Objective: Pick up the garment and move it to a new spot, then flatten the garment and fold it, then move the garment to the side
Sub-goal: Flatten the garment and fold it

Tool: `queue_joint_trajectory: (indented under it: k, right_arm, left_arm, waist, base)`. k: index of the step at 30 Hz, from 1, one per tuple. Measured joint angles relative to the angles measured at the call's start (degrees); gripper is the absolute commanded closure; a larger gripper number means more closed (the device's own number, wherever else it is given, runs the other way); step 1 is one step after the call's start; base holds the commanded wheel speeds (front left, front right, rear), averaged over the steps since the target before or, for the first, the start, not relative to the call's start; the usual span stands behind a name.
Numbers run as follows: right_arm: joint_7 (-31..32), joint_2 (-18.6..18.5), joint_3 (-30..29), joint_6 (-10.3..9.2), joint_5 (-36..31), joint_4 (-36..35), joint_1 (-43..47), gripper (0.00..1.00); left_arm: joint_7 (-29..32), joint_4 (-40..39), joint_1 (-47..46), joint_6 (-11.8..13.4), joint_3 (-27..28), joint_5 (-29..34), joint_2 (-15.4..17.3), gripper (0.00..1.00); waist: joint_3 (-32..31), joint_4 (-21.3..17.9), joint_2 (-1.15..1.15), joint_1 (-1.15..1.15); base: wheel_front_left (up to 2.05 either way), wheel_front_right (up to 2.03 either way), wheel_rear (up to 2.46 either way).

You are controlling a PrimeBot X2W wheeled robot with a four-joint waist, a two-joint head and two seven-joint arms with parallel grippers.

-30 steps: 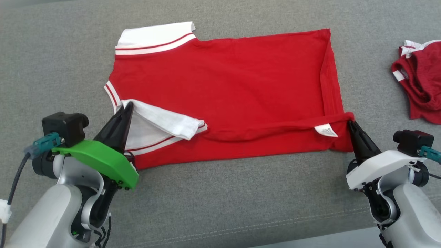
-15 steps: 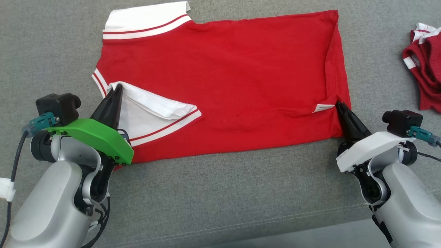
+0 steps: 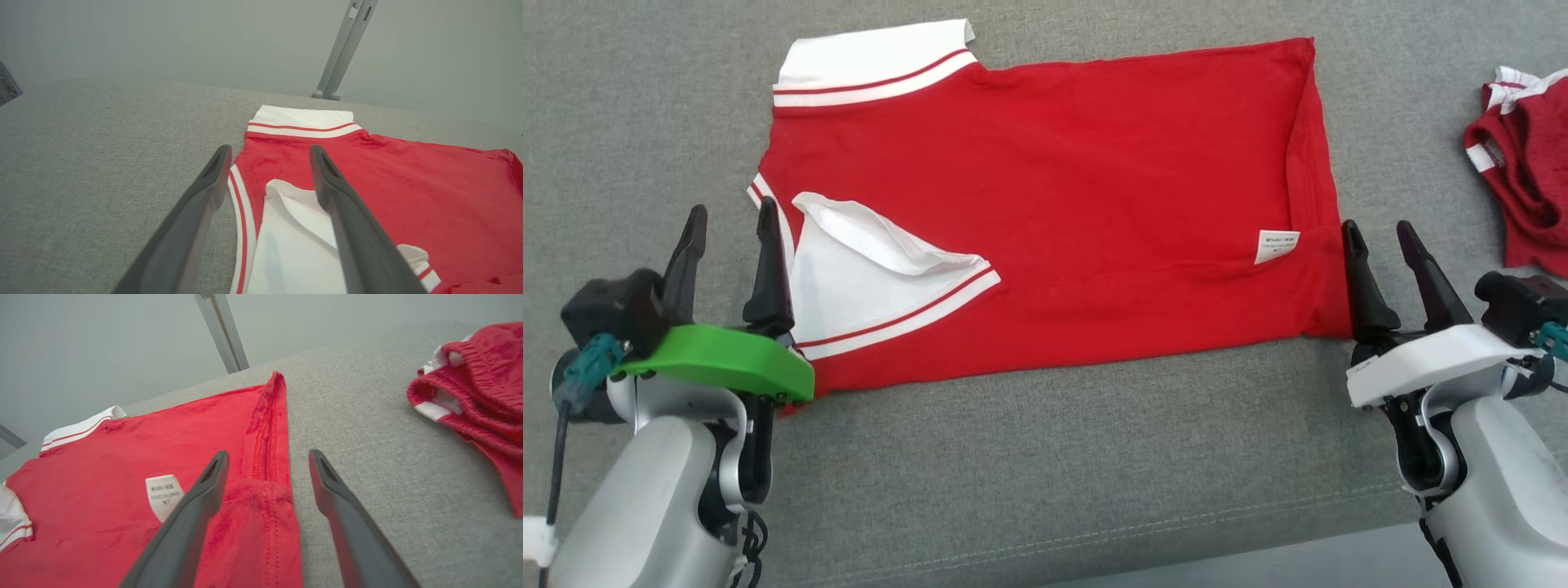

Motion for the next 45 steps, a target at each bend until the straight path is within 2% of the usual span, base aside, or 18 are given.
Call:
queue_joint_trajectory:
  k: [8, 17, 31, 45]
  right_arm:
    - [-0.2, 3.2, -4.8, 0.0, -12.5, -8.3, 6.1, 0.0]
    - [0.1, 5.2, -5.2, 0.0, -20.2, -13.3, 13.6, 0.0]
    - [3.7, 6.3, -5.5, 0.0, -23.3, -17.9, 21.2, 0.0]
    - [5.7, 6.6, -5.6, 0.0, -23.0, -18.3, 21.4, 0.0]
  left_arm:
    - [-4.9, -4.7, 7.1, 4.6, 1.3, 4.7, 0.4, 0.0]
    - [-5.6, -6.1, 14.3, 7.1, -1.7, 9.7, 0.4, 0.0]
    - [-5.1, -3.9, 19.0, 6.9, -5.6, 9.3, -1.4, 0.0]
    - [-3.8, -2.2, 18.7, 6.5, -5.7, 8.2, -1.5, 0.0]
  waist:
    - [-2.8, 0.0, 0.0, 0.0]
    - [-6.4, 1.0, 0.0, -0.01]
    - [-11.3, 1.4, 0.0, -0.01]
    - [-11.8, 1.2, 0.0, -0.01]
  base:
    - [0.0, 0.0, 0.0]
    - [0.0, 0.0, 0.0]
    - [0.0, 0.0, 0.0]
    - [0.0, 0.0, 0.0]
